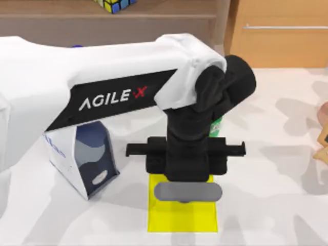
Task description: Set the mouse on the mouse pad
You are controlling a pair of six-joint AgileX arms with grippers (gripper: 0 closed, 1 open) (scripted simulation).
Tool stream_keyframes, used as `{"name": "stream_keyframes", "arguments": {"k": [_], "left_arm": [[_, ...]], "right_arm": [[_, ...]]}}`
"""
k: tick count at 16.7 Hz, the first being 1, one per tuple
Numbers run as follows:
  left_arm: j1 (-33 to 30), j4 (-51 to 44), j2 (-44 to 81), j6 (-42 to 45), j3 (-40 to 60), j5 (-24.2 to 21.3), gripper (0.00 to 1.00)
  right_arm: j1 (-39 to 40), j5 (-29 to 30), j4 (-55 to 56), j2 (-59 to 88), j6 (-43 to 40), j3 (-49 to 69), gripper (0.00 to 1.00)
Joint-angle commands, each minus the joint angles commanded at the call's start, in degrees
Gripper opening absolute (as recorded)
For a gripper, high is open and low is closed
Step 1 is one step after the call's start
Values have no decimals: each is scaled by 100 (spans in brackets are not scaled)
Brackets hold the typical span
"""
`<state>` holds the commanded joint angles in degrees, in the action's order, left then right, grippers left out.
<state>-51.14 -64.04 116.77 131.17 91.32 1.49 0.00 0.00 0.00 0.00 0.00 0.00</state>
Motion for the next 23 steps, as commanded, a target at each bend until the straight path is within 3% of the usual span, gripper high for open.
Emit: {"name": "stream_keyframes", "arguments": {"k": [23], "left_arm": [[-14, 924, 296, 10, -647, 10, 0]], "right_arm": [[0, 0, 0, 0, 0, 0, 100]]}}
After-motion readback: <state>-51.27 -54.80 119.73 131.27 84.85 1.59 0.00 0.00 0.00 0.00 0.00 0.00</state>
